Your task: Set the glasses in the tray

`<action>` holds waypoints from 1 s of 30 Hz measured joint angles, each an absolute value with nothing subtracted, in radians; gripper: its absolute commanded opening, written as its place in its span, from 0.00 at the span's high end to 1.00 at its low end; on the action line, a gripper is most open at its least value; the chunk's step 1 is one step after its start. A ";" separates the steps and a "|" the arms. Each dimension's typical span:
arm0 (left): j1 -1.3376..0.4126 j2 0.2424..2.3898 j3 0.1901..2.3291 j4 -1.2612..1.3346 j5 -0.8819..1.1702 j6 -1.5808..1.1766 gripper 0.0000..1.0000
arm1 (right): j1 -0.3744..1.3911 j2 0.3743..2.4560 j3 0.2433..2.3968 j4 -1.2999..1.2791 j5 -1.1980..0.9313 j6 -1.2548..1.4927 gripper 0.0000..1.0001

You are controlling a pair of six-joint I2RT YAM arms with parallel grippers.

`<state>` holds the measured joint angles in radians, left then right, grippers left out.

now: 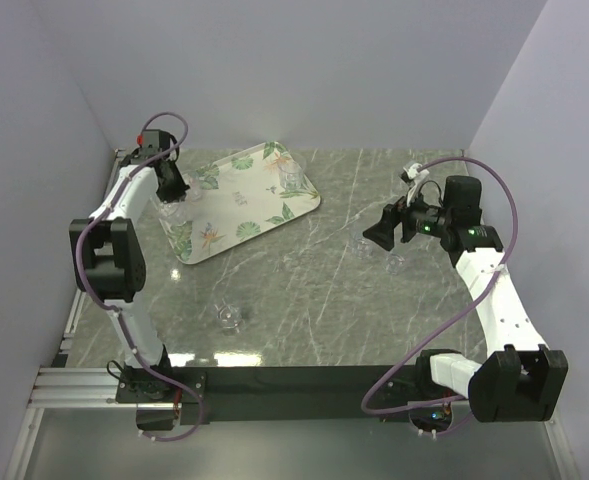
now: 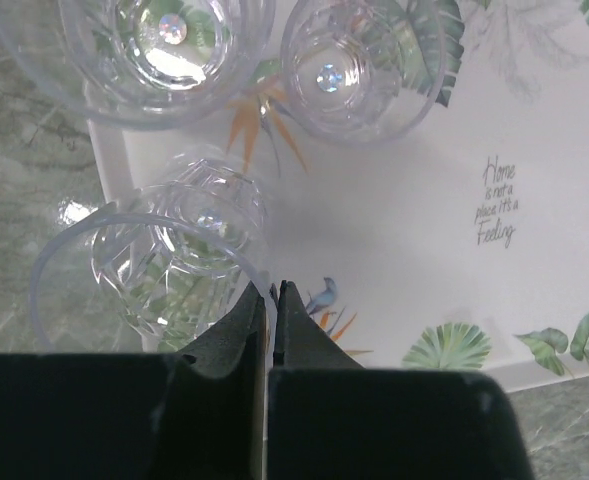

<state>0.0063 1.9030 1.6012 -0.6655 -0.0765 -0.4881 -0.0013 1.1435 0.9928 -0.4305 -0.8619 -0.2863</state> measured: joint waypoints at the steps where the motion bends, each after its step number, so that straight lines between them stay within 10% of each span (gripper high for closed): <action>1: 0.006 1.917 1.618 -0.671 -0.078 -0.485 0.98 | -0.009 1.143 0.993 -0.430 -0.862 -0.286 0.06; 12: 0.006 1.970 1.660 -0.697 -0.076 -0.460 0.73 | -0.027 1.143 0.993 -0.430 -0.865 -0.286 0.06; 19: 0.006 1.966 1.660 -0.696 -0.066 -0.441 0.36 | -0.038 1.143 0.993 -0.430 -0.867 -0.285 0.06; 30: 0.006 1.645 1.501 -0.638 -0.015 -0.399 0.24 | -0.051 1.137 0.987 -0.428 -0.887 -0.300 0.06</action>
<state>0.0063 1.6451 1.5013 -0.6384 -0.0151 -0.3988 -0.0513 1.1370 0.9867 -0.4282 -0.8867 -0.3004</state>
